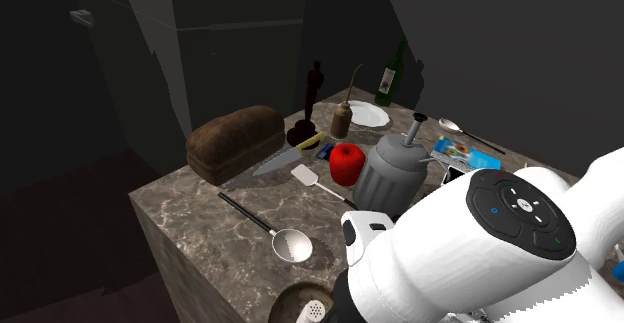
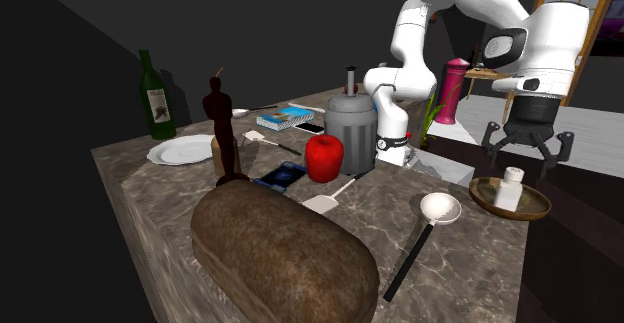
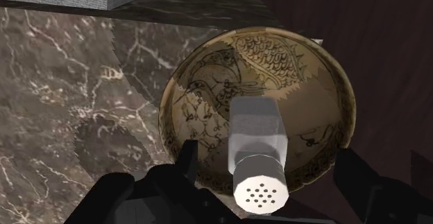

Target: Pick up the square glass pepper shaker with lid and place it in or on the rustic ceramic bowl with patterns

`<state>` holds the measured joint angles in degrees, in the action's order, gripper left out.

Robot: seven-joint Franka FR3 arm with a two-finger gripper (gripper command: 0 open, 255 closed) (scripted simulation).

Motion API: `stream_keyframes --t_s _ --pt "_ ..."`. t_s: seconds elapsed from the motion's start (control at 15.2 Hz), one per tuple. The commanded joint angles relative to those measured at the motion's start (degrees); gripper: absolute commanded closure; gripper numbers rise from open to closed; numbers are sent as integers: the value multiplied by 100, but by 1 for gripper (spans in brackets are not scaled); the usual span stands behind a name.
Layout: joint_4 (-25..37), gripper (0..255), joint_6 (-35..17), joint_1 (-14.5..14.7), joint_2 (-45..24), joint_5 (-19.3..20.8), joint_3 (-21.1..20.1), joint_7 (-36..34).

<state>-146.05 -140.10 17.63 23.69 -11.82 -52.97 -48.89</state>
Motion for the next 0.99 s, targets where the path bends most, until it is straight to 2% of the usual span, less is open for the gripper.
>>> stream_keyframes --t_s 0.0,0.13,0.4,0.92 --pt "0 0 0 0 0 0 0 0" --pt "0 0 0 0 0 0 0 0" --pt "271 0 882 431 628 -281 504 236" --pt "271 0 882 433 628 -280 505 235"
